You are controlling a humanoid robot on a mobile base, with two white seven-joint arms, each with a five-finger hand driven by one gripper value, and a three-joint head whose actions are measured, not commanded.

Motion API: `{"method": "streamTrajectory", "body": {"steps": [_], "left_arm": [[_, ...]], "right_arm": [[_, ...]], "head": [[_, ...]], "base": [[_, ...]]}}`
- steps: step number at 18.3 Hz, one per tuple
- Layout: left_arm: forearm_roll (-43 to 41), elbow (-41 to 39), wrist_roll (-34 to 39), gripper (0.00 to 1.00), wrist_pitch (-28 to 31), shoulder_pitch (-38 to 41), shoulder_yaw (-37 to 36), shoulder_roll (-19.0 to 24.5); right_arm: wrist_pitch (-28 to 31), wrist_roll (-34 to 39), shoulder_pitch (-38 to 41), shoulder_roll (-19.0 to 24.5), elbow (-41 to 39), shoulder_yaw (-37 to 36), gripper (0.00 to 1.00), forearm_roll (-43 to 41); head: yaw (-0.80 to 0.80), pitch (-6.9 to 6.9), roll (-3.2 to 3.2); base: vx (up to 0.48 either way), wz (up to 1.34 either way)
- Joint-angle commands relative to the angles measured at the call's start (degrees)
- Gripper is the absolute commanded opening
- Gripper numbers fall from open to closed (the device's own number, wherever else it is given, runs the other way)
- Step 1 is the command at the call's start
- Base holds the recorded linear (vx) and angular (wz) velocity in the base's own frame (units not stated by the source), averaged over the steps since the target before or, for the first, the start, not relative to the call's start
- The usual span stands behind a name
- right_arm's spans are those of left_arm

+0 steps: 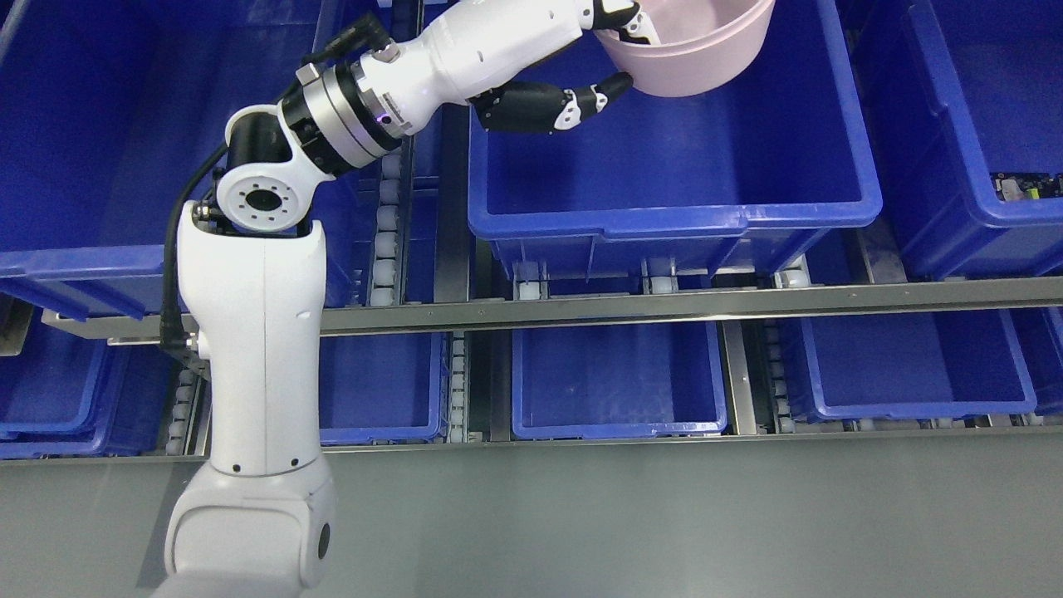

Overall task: Stack pink IKEA bowls on left shelf middle
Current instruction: 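Lower the stacked bowls into the middle blue bin and open the left hand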

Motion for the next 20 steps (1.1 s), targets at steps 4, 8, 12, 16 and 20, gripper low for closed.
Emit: {"method": "streamTrajectory", "body": {"steps": [4, 8, 12, 16, 20], "left_arm": [[-6.77, 9.33, -0.98, 0.08, 8.28, -4.47, -4.96, 1.0], [-6.77, 9.42, -1.51, 0.08, 9.26, -3.77, -5.05, 1.0], [-6.69, 9.42, -1.51, 0.1, 11.18, -3.41, -5.32, 1.0], [-6.33, 9.51, -1.51, 0.11, 12.34, -2.63, -6.81, 1.0], [-6.33, 9.6, -1.25, 0.17, 12.34, -1.31, -7.25, 1.0]], "right_arm": [[0.02, 0.0, 0.01, -1.0, 0.0, 0.0, 1.0, 0.0], [0.02, 0.0, 0.01, -1.0, 0.0, 0.0, 1.0, 0.0], [0.02, 0.0, 0.01, -1.0, 0.0, 0.0, 1.0, 0.0], [0.02, 0.0, 0.01, -1.0, 0.0, 0.0, 1.0, 0.0], [0.02, 0.0, 0.01, -1.0, 0.0, 0.0, 1.0, 0.0]], "head": [[0.0, 0.0, 0.0], [0.0, 0.0, 0.0], [0.0, 0.0, 0.0], [0.0, 0.0, 0.0], [0.0, 0.0, 0.0]], "base": [[0.108, -0.16], [0.087, -0.14], [0.042, -0.04], [0.008, 0.0], [0.0, 0.0]]}}
